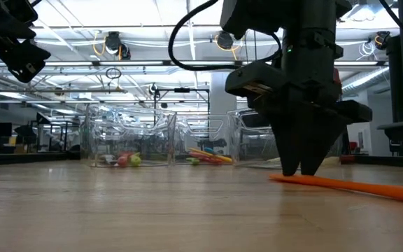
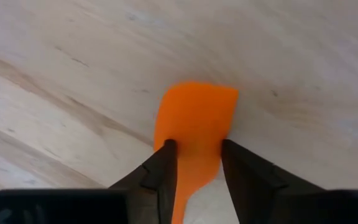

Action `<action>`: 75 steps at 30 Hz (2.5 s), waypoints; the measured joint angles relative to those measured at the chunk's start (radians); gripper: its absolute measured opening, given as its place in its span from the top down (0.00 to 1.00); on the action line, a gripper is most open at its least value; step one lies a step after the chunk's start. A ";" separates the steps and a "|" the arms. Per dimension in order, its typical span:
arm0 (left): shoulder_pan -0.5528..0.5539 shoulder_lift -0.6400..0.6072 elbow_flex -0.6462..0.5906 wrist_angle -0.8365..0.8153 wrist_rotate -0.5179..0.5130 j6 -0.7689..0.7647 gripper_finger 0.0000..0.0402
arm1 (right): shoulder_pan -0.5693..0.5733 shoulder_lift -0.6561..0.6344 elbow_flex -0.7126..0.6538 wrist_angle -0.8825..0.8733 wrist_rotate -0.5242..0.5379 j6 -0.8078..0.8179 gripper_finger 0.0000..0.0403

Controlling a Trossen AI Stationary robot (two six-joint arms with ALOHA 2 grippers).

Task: Pick & Place Kitchen Items
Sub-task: Put the orange spatula into the middle transparent bin

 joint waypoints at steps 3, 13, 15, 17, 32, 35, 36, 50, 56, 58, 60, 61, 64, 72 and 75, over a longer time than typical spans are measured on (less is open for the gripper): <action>0.000 0.000 0.000 0.000 0.000 0.001 0.55 | -0.002 -0.015 -0.004 -0.024 -0.001 0.010 0.73; 0.000 0.000 0.000 0.001 0.000 0.004 0.55 | -0.003 -0.029 -0.005 0.039 -0.003 0.039 0.77; 0.000 0.000 0.000 0.001 0.000 0.005 0.55 | -0.005 -0.029 -0.005 0.033 -0.002 0.037 0.77; 0.000 0.000 0.000 0.002 0.000 0.005 0.55 | -0.006 -0.028 -0.005 0.022 -0.002 0.028 0.77; 0.000 0.000 0.000 0.017 -0.002 0.003 0.55 | -0.006 -0.028 -0.005 0.017 0.002 -0.059 0.77; 0.000 0.000 0.000 0.017 -0.003 0.001 0.55 | -0.007 -0.028 -0.004 0.016 0.002 -0.081 0.77; 0.000 0.000 0.000 0.017 -0.004 0.001 0.55 | -0.007 -0.028 -0.004 0.016 0.003 -0.084 0.77; 0.000 0.000 0.000 0.018 -0.032 -0.003 0.55 | -0.025 -0.026 -0.003 -0.020 0.017 -0.205 0.77; 0.000 0.000 0.000 0.018 -0.033 -0.019 0.55 | -0.052 -0.026 -0.003 -0.077 -0.047 -0.248 0.77; 0.000 0.000 0.000 0.018 -0.033 -0.019 0.55 | -0.052 -0.027 -0.003 -0.080 -0.047 -0.263 0.77; 0.000 0.000 0.000 0.018 -0.033 -0.020 0.55 | -0.052 -0.027 -0.004 -0.081 -0.048 -0.259 0.77; 0.000 0.000 0.000 0.018 -0.033 -0.020 0.55 | -0.052 -0.028 -0.004 -0.080 -0.049 -0.254 0.77; 0.000 0.000 0.000 0.018 -0.033 -0.022 0.55 | -0.052 -0.039 -0.004 -0.069 -0.050 -0.229 0.77; 0.000 0.000 0.000 0.018 -0.040 -0.021 0.55 | -0.053 -0.041 -0.004 -0.034 -0.050 -0.230 0.77; 0.000 0.000 0.000 0.018 -0.040 -0.021 0.55 | -0.053 -0.041 -0.004 -0.022 -0.051 -0.232 0.77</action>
